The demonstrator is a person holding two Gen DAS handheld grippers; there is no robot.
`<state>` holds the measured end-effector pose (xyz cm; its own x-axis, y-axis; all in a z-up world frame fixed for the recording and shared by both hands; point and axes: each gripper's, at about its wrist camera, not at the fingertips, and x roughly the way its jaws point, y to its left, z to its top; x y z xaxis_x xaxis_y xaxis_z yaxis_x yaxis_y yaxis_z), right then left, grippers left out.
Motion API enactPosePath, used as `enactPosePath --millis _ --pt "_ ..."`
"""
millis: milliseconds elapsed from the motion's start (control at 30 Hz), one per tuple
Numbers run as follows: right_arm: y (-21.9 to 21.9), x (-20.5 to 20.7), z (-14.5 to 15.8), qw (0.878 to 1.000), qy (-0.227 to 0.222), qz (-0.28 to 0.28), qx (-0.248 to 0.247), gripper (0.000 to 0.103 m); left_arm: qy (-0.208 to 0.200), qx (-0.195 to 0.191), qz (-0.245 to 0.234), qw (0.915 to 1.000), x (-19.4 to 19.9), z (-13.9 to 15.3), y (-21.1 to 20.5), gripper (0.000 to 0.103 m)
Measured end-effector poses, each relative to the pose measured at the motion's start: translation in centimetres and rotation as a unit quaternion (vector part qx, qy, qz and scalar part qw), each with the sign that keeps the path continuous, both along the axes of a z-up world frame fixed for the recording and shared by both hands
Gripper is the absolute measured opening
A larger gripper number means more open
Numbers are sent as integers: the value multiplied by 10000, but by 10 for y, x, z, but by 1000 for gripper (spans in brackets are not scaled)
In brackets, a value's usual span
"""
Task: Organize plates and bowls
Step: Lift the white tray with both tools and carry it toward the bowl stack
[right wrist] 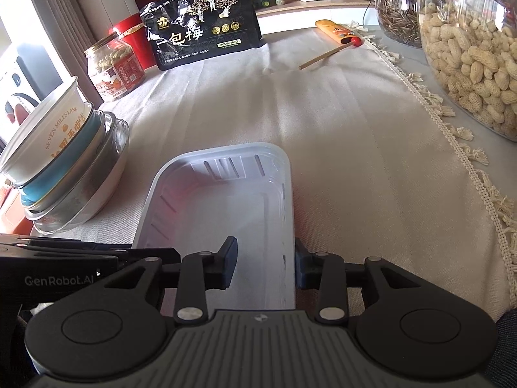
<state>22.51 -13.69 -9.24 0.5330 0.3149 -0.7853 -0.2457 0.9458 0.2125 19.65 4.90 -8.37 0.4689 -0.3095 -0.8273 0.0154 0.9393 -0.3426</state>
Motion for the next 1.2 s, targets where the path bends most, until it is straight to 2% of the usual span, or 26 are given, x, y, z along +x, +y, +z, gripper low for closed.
enactPosePath --millis 100,200,267,300,333,500,600,900,1200 --pt "0 -4 0 10000 -1 46 23 44 28 -30 77 10000 -2 -2 4 31" --pt "2 -9 0 9999 -46 164 1 43 46 18 108 9999 -3 -1 2 31" --pt "6 -13 0 9994 -141 246 -182 30 62 65 115 9999 -2 -1 1 31" --pt "7 -14 -1 9992 -169 276 -247 20 69 82 120 9999 -2 -1 0 31" --pt "7 -14 -1 9991 -171 294 -259 16 77 100 126 9998 -2 -1 0 31" --pt "2 -14 -1 9994 -131 266 -149 9 134 142 139 9997 -5 -1 -1 27" --pt "0 -14 -2 9995 -127 267 -109 9 182 87 160 9997 -7 -1 1 23" --pt "0 -15 -2 9995 -138 267 -88 10 130 163 73 9998 -10 -2 -2 23" --pt "-1 -18 -1 9994 -124 319 0 17 73 273 118 9995 -12 -2 -5 23"
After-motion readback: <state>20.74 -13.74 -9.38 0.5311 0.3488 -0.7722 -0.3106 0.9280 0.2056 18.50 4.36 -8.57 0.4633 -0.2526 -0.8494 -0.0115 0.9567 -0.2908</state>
